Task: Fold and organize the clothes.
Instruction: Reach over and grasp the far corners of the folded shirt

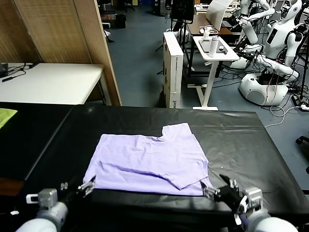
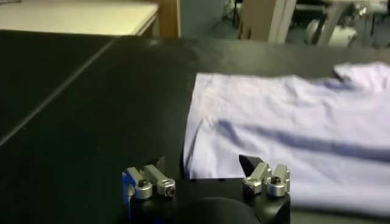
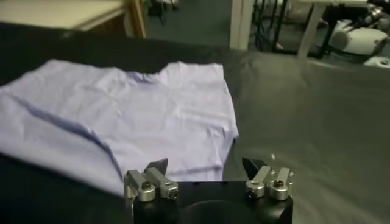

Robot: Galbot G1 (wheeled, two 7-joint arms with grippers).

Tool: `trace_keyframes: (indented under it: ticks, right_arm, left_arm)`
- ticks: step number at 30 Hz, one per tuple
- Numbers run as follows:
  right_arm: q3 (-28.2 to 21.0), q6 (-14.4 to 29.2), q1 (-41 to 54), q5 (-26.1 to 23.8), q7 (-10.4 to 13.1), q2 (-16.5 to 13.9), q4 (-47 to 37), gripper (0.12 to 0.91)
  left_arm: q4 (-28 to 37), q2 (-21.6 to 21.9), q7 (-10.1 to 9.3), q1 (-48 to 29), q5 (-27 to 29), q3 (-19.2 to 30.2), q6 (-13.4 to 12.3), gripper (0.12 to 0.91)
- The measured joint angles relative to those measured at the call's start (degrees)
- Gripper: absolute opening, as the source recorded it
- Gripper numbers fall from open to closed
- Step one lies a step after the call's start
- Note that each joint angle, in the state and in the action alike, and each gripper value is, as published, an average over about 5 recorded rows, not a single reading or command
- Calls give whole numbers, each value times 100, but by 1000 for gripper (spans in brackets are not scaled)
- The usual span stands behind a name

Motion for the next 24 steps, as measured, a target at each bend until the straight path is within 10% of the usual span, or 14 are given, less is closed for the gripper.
trace_keyframes:
  ticks: [24]
  right_arm:
    - [-2096,-54,3735,54,-66,863,-3293,907]
  left_arm:
    - [2944,633,477,-3525,-950,1197,285,907]
